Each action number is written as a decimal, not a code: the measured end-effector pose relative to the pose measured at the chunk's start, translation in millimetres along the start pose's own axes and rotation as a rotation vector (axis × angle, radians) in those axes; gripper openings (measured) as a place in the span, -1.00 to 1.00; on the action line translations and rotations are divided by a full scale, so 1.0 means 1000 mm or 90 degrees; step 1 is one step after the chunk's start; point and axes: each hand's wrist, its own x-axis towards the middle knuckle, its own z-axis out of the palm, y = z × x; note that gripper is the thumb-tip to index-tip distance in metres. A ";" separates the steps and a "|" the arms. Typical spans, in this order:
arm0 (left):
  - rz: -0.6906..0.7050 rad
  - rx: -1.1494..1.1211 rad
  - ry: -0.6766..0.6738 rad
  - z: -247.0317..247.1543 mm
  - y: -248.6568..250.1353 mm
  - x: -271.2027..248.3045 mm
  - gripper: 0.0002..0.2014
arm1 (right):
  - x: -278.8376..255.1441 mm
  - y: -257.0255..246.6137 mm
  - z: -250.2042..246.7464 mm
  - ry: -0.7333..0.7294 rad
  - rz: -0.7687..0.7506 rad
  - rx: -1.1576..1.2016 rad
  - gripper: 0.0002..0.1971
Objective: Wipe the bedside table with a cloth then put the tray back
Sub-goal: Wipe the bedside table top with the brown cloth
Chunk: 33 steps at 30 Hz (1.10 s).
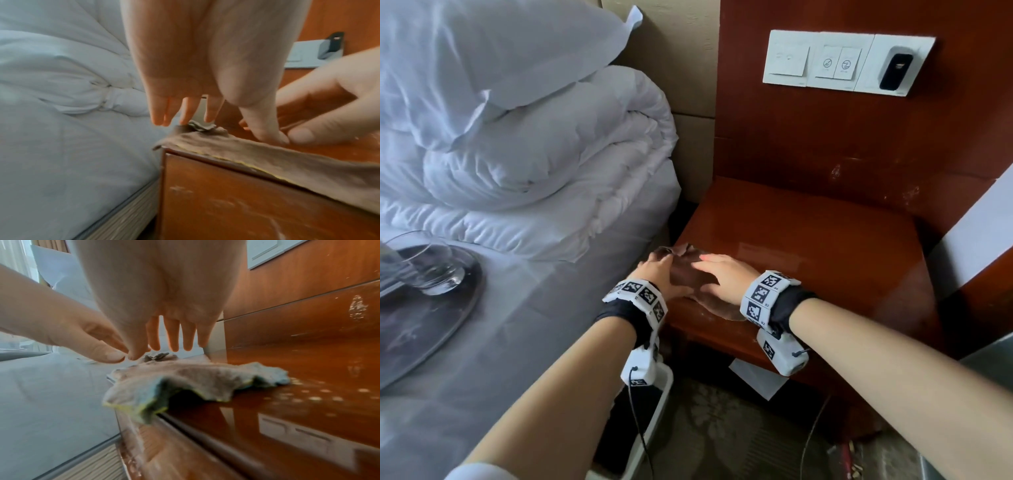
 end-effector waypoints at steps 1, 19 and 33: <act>-0.007 0.001 -0.010 -0.003 -0.011 0.000 -0.16 | 0.005 -0.006 0.003 0.003 -0.005 0.002 -0.44; -0.073 -0.025 -0.065 -0.001 -0.089 -0.004 0.01 | 0.041 -0.031 0.032 -0.125 0.052 -0.158 -0.36; 0.064 -0.009 -0.056 0.006 0.004 0.017 -0.14 | -0.055 0.039 0.022 -0.120 0.185 -0.108 -0.48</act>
